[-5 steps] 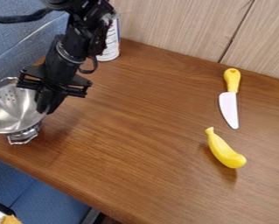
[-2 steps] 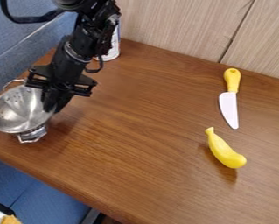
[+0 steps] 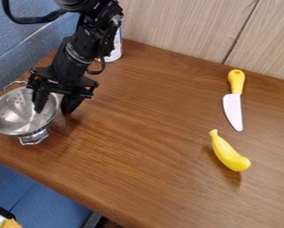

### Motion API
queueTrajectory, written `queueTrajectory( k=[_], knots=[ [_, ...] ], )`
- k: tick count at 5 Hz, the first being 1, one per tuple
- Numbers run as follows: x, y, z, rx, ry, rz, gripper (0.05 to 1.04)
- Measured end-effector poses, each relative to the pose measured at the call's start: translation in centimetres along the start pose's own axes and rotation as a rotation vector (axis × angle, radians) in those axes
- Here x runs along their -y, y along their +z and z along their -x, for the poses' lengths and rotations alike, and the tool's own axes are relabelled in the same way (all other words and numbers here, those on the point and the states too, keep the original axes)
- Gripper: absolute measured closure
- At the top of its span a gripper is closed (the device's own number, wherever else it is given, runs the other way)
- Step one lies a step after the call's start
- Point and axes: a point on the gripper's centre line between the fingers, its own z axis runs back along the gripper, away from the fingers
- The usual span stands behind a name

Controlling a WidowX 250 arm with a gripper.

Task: Move the pot on the bottom left of the table

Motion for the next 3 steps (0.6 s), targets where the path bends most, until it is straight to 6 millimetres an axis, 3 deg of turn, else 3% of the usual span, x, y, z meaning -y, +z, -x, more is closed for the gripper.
queueTrajectory(
  k=[1, 3],
  knots=[
    [0.1, -0.1, 0.3, -0.010, -0.013, 0.012, 0.071],
    [1.3, 1.9, 0.2, -0.055, -0.022, 0.172, 0.081]
  ],
)
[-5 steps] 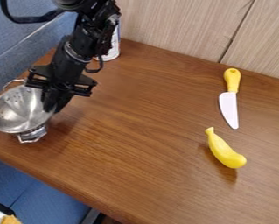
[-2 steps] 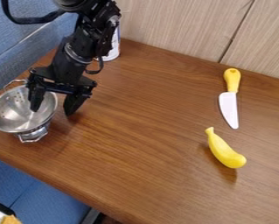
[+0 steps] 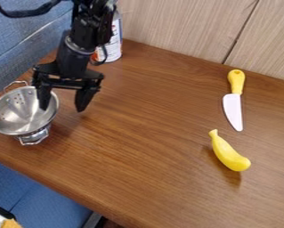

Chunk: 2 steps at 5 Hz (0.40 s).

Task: Move the pot on the bottom left of the table

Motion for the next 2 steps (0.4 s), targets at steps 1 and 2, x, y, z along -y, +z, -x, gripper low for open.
queueTrajectory(
  k=[1, 2],
  knots=[
    [1.1, 3.0, 0.4, 0.032, -0.029, 0.126, 0.082],
    [0.9, 4.8, 0.6, -0.001, -0.029, 0.244, 0.083]
  ],
)
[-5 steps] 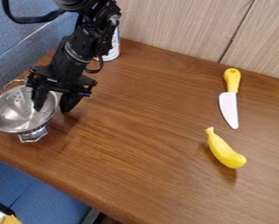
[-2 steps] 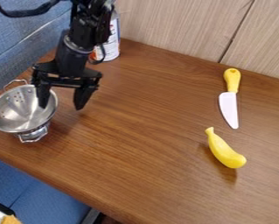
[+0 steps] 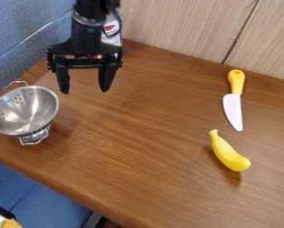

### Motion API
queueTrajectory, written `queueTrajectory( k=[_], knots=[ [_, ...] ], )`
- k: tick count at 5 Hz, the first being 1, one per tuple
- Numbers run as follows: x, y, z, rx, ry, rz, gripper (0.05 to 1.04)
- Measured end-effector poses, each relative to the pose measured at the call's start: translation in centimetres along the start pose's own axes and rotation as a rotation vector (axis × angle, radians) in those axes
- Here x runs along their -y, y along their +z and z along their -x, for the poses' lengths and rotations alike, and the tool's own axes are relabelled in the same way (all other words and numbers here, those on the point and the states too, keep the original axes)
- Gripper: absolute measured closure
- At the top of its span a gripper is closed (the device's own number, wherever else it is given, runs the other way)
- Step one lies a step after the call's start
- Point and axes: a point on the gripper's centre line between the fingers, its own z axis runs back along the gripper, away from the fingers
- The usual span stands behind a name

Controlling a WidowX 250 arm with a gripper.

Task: Move the pot on the bottom left of the table

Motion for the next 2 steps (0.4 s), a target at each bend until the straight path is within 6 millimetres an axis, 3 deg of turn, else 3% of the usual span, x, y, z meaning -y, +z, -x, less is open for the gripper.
queueTrajectory(
  k=[2],
  knots=[
    [0.09, 1.35, -0.03, 0.016, -0.008, 0.054, 0.082]
  ],
)
